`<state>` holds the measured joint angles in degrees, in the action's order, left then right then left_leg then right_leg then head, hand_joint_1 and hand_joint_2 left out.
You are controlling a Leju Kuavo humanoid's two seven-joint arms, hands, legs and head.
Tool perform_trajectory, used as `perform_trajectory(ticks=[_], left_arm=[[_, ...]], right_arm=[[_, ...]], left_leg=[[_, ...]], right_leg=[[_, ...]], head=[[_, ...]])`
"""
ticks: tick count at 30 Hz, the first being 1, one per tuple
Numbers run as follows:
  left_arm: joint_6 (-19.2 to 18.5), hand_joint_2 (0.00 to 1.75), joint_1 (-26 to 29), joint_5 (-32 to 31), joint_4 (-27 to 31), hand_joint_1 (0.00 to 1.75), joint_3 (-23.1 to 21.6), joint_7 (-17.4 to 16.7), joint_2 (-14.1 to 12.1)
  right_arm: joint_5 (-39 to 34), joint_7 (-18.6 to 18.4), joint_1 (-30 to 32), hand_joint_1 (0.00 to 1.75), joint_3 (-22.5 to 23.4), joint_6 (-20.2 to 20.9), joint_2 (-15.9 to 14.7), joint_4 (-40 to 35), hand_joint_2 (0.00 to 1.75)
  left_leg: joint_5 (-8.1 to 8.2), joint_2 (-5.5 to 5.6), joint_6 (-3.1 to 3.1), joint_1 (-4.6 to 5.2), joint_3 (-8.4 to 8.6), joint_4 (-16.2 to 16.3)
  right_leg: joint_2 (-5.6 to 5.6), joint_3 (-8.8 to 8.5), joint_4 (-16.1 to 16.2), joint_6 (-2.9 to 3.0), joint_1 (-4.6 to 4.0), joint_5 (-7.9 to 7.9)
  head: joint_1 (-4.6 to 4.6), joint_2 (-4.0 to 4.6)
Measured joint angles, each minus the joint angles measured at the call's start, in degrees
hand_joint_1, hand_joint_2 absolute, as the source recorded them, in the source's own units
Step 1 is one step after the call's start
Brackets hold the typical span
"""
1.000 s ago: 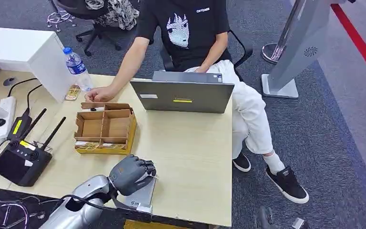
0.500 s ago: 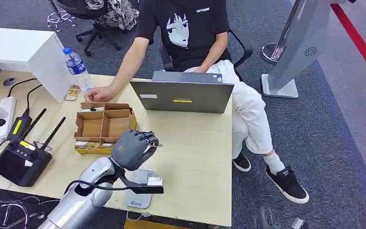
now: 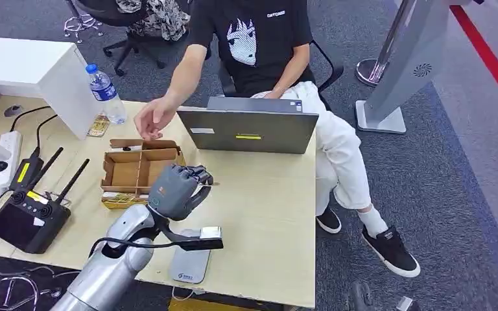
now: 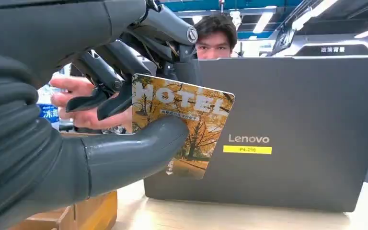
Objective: Pass the card to the sensor for recognition and then transmit it.
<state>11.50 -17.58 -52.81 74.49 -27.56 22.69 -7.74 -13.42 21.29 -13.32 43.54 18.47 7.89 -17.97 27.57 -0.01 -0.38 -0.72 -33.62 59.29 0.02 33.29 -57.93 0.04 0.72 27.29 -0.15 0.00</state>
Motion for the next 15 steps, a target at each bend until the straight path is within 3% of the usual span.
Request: perform_trajectory(ticks=[8,15], left_arm=[[0.52,1.75,-0.03,0.48,0.0,1.75,0.92,-0.04,0.46],[0.22,1.75,-5.26,-3.0,-1.29,1.75,9.03,-4.26,0.77]], right_arm=[[0.04,-0.11,0.0,0.0,0.0,-0.02,0.0,0.0,1.75],[1.07,-0.75,-0.1,0.0,-0.13,-0.37,0.02,0.18,1.75]], left_leg=[[0.0,0.0,0.0,0.0,0.0,0.0],[-0.09,0.01,-0.07,-0.02,0.0,-0.01]], right_leg=[[0.0,0.01,0.0,0.0,0.0,0.0],[0.0,0.01,-0.03,0.01,-0.01,-0.01]], head=[[0.0,0.0],[0.0,0.0]])
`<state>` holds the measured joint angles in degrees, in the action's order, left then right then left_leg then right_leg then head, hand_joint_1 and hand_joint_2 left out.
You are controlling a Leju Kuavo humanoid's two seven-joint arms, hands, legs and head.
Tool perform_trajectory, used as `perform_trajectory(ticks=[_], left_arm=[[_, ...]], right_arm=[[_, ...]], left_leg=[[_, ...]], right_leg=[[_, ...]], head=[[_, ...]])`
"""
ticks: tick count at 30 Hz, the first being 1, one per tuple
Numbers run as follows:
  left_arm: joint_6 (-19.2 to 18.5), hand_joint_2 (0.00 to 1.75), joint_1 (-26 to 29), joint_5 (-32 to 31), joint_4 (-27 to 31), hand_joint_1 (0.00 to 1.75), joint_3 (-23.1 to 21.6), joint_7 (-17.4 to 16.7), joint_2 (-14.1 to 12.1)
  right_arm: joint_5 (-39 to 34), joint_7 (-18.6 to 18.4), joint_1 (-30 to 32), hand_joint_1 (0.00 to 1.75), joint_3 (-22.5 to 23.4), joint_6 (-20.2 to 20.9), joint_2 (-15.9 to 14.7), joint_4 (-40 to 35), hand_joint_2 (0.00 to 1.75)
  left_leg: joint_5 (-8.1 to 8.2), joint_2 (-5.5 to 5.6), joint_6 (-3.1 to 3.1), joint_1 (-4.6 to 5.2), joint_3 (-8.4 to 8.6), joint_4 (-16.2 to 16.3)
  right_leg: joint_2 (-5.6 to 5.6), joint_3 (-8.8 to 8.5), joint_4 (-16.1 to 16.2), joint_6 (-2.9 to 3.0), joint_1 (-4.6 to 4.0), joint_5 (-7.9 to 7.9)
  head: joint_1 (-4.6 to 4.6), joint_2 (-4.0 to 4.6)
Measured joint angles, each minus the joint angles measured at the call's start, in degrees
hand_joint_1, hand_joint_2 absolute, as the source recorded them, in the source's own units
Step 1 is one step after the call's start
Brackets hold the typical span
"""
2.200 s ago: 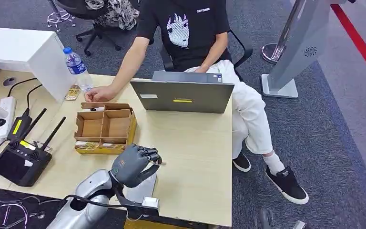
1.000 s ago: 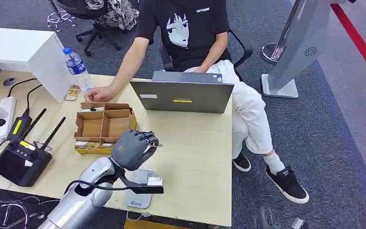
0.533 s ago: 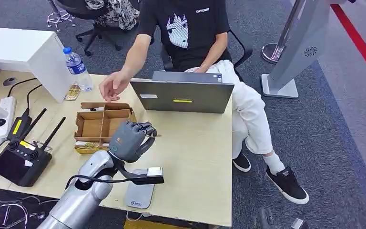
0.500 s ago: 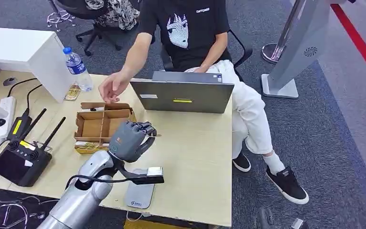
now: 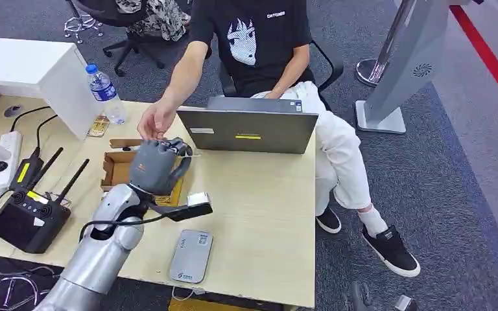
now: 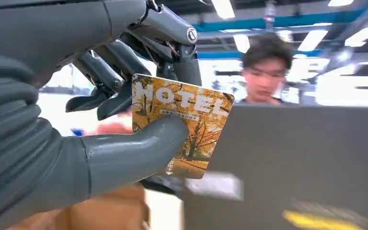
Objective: Pass the card to the sensor for recognition and then transmit it.
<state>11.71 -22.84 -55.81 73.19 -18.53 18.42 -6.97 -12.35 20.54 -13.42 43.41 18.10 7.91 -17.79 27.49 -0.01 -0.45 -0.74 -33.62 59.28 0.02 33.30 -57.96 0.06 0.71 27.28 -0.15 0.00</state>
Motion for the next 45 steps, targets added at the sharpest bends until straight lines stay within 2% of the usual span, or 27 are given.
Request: perform_trajectory(ticks=[3,7,14,15,16,17,29,39,43,45], left_arm=[[0.83,1.75,-4.37,-2.86,-6.04,1.75,5.05,-0.54,-0.04],[3.36,1.75,-7.5,-3.69,-13.41,1.75,10.15,2.49,-0.07],[3.37,1.75,-7.68,-4.39,-15.82,1.75,13.28,3.33,0.46],[3.37,1.75,-7.69,-4.43,-15.99,1.62,13.48,3.33,0.52],[3.37,1.75,-7.69,-4.45,-16.12,0.86,13.67,3.33,0.57],[3.37,1.75,-7.7,-4.47,-16.28,0.0,13.83,3.33,0.61],[3.37,1.75,-7.39,-5.22,-16.54,0.0,15.1,3.72,1.82],[2.23,1.75,-3.36,-4.3,-9.7,0.0,15.4,6.28,4.5],[-0.78,1.75,2.67,-1.9,-3.61,0.0,13.84,10.47,5.53],[-1.22,1.75,5.26,-1.52,-1.63,0.0,11.72,10.6,5.62]], right_arm=[[0.88,-0.61,-0.47,0.0,-0.13,-0.17,0.04,0.22,1.75],[0.98,-0.76,-0.94,0.0,-0.5,-0.59,0.11,0.46,1.75],[0.98,-0.72,-1.15,0.0,-1.01,-0.57,0.22,0.74,1.75],[0.96,-0.72,-1.16,0.0,-1.03,-0.57,0.22,0.79,1.75],[0.94,-0.72,-1.18,0.0,-1.07,-0.57,0.22,0.83,1.75],[0.94,-0.72,-1.19,0.0,-1.07,-0.57,0.22,0.85,1.75],[0.85,-0.48,-1.18,0.0,-1.18,-0.55,0.22,1.03,1.75],[0.2,0.05,-1.12,0.0,-1.16,-0.57,0.22,1.16,1.75],[-1.18,0.77,-0.55,0.0,-1.03,-0.26,0.22,1.14,1.75],[-1.4,0.9,-0.38,0.0,-0.92,-0.02,0.2,1.11,1.75]], left_leg=[[-0.04,-0.01,-0.04,0.0,0.02,0.0],[-0.07,-0.02,-0.05,-0.01,0.03,0.0],[-0.05,-0.02,-0.05,0.0,0.0,0.0],[-0.05,-0.02,-0.05,0.0,0.0,0.0],[-0.05,-0.01,-0.05,0.0,0.0,0.0],[-0.05,-0.01,-0.05,0.0,0.0,0.0],[-0.05,0.0,-0.05,0.0,-0.01,0.0],[-0.04,0.0,-0.05,0.01,-0.01,0.0],[-0.01,-0.02,-0.02,0.01,-0.01,0.0],[-0.01,-0.01,-0.02,0.01,-0.04,0.0]], right_leg=[[0.01,0.0,-0.02,0.06,0.0,-0.05],[0.03,0.0,-0.06,0.06,0.0,-0.06],[0.03,0.02,-0.02,0.06,0.01,-0.05],[0.03,0.02,-0.01,0.06,0.01,-0.05],[0.03,0.02,-0.01,0.06,0.01,-0.05],[0.03,0.02,-0.01,0.06,0.01,-0.05],[0.02,0.02,-0.02,0.06,0.01,-0.05],[0.02,0.02,0.0,0.05,0.01,-0.05],[0.04,0.03,0.02,0.03,0.01,-0.03],[0.02,0.04,0.02,0.03,0.02,-0.02]], head=[[0.0,0.0],[0.0,0.0],[0.02,0.0],[0.0,0.0],[0.0,0.0],[0.02,0.0],[0.0,0.0],[0.0,0.0],[0.0,0.0],[0.02,0.0]])
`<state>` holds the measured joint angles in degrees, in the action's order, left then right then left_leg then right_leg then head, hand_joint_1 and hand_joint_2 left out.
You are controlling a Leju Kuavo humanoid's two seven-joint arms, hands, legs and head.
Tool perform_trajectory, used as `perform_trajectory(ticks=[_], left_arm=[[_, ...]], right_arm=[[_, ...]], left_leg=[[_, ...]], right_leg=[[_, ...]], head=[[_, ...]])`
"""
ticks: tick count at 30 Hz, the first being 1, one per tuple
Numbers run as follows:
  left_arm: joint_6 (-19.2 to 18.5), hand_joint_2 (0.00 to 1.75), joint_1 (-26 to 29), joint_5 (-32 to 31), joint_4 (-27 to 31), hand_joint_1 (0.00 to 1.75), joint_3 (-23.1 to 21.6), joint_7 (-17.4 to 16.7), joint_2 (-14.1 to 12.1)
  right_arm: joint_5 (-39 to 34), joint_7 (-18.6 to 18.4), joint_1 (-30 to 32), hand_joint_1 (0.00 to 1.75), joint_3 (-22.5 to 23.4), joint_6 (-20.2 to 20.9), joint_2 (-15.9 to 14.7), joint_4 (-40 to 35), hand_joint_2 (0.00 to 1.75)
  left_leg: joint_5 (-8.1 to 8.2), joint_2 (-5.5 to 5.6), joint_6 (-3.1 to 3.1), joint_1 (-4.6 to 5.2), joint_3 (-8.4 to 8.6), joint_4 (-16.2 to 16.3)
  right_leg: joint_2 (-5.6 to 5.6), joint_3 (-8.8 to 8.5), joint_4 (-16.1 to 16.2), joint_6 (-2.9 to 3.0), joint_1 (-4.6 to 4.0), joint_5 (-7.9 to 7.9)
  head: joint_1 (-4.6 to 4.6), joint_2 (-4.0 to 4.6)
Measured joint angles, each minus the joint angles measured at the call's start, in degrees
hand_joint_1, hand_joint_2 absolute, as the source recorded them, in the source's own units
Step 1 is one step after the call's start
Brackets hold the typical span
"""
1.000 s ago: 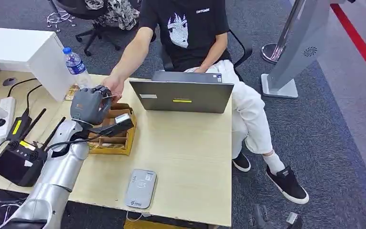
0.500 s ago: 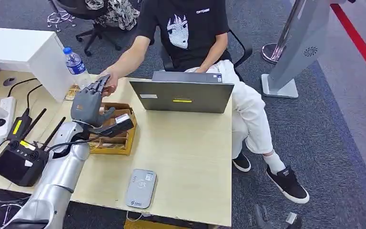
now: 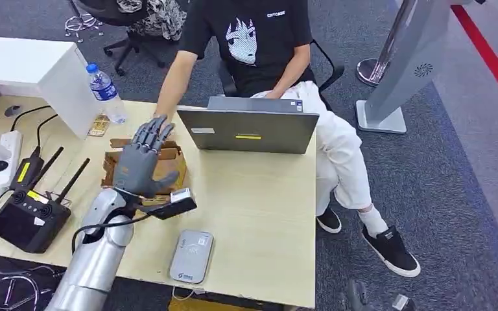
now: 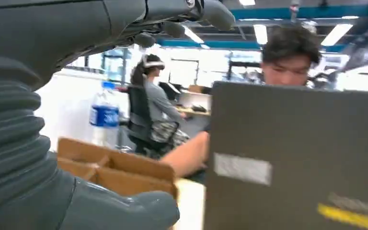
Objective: Pass the card to the sensor for recognition and then transmit it.
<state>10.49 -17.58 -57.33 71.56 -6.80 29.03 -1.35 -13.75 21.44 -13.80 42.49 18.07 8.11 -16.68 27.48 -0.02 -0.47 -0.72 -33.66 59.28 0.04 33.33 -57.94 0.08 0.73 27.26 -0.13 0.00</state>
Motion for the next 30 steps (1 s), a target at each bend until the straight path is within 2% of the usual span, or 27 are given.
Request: perform_trajectory(ticks=[4,7,10,13,20,24,30], left_arm=[[-1.03,1.75,3.73,0.28,2.69,0.0,-6.67,-1.69,-1.69],[-1.38,1.75,5.4,0.33,2.69,0.0,-11.18,-4.23,-5.49],[-0.11,1.75,5.56,-0.81,1.57,0.0,-12.72,-6.45,-7.87],[2.18,1.75,5.53,-3.18,0.2,0.0,-13.07,-8.36,-8.72],[6.41,1.75,3.03,-11.24,-5.06,0.0,-12.98,-15.13,-8.61],[6.8,1.75,1.6,-10.28,-8.7,0.0,-12.0,-13.92,-8.53],[6.51,1.75,1.29,-9.95,-11.17,0.0,-11.01,-12.98,-8.42]], right_arm=[[-0.85,0.07,0.14,0.0,0.26,0.31,-0.2,-0.04,1.75],[-0.83,0.09,0.24,0.0,0.63,0.33,-0.55,-0.04,1.75],[-0.79,0.22,0.22,0.0,0.92,0.39,-0.74,-0.04,1.75],[-0.79,0.31,0.26,0.0,1.01,0.37,-0.74,-0.04,1.75],[-0.52,0.37,0.22,0.0,1.09,0.29,-0.76,-0.04,1.75],[0.2,0.26,0.21,0.0,1.07,0.16,-0.76,-0.04,1.75],[0.2,0.22,0.19,0.0,1.07,0.13,-0.76,-0.04,1.75]], left_leg=[[0.03,-0.01,0.01,0.01,-0.01,-0.01],[0.03,-0.09,0.0,-0.01,0.02,-0.02],[-0.01,-0.05,-0.01,-0.03,0.02,-0.02],[-0.02,-0.05,-0.02,-0.03,0.02,-0.01],[-0.02,-0.04,-0.01,0.0,0.0,-0.01],[-0.01,-0.04,-0.01,0.0,0.01,-0.01],[-0.01,-0.03,-0.01,-0.01,0.0,-0.01]], right_leg=[[0.01,0.0,0.01,0.0,0.0,0.0],[0.07,0.04,0.0,0.0,0.0,-0.01],[0.03,0.03,-0.01,0.01,0.0,-0.01],[0.04,0.04,-0.02,0.02,-0.01,-0.02],[0.03,0.02,-0.01,0.02,0.0,-0.03],[0.03,0.02,-0.02,0.02,0.0,-0.03],[0.04,0.03,-0.02,0.02,-0.01,-0.02]], head=[[0.02,0.0],[-0.02,0.0],[-0.02,0.0],[-0.02,0.0],[0.0,0.0],[-0.02,0.0],[-0.02,0.0]])
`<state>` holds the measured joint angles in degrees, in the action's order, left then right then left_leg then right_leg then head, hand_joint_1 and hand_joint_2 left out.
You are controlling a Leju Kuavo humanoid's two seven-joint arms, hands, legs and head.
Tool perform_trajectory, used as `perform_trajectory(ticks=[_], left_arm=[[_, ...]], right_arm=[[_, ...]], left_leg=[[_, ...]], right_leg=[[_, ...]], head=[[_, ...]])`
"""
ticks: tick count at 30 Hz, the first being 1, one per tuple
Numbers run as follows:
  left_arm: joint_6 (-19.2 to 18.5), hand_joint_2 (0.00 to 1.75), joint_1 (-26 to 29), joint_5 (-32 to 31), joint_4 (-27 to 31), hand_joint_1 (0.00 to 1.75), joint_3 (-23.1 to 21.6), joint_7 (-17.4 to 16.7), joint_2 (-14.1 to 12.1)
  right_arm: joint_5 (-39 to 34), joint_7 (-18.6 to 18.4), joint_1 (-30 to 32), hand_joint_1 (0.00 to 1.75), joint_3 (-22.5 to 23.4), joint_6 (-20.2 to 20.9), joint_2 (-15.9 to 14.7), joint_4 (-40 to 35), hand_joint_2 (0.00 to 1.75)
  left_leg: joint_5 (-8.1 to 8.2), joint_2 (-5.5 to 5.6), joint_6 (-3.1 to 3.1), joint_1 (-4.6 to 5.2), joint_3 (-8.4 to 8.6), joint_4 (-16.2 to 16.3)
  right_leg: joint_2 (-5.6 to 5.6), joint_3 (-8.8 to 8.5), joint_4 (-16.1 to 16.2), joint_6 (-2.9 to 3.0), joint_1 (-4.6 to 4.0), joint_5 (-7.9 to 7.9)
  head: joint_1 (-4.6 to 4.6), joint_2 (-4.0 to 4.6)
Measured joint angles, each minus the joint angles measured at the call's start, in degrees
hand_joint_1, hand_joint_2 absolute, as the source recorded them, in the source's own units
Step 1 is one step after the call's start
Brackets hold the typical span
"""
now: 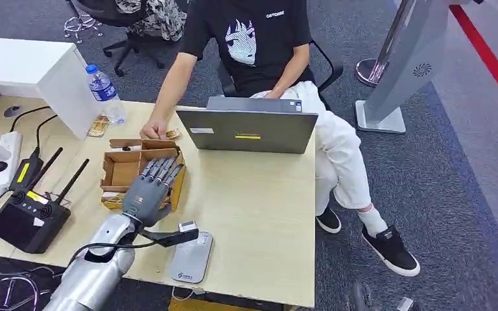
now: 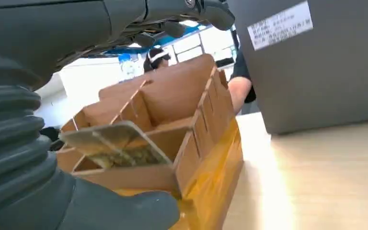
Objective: Pass the card to the sensor for recognition and then transmit it.
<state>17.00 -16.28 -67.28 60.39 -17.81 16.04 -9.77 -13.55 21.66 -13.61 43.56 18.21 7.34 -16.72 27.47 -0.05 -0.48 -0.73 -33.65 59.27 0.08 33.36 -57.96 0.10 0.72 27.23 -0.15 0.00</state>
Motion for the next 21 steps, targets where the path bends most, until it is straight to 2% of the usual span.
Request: perform_trajectory(ticks=[8,21], left_arm=[[-0.83,1.75,0.61,0.07,-0.72,0.0,1.05,0.63,-0.04],[-1.7,1.75,4.49,0.24,5.34,0.0,1.64,1.07,-1.16]], right_arm=[[-0.26,0.09,0.01,0.0,0.18,0.18,0.0,0.0,1.75],[-1.2,0.59,0.5,0.0,0.92,0.37,-0.24,0.0,1.75]], left_leg=[[0.0,0.0,0.0,0.0,-0.01,0.0],[0.0,0.0,0.0,0.0,-0.01,0.0]], right_leg=[[0.0,-0.01,0.0,0.0,0.0,0.0],[-0.01,0.0,0.0,0.0,0.0,0.0]], head=[[0.0,0.0],[0.0,0.0]])
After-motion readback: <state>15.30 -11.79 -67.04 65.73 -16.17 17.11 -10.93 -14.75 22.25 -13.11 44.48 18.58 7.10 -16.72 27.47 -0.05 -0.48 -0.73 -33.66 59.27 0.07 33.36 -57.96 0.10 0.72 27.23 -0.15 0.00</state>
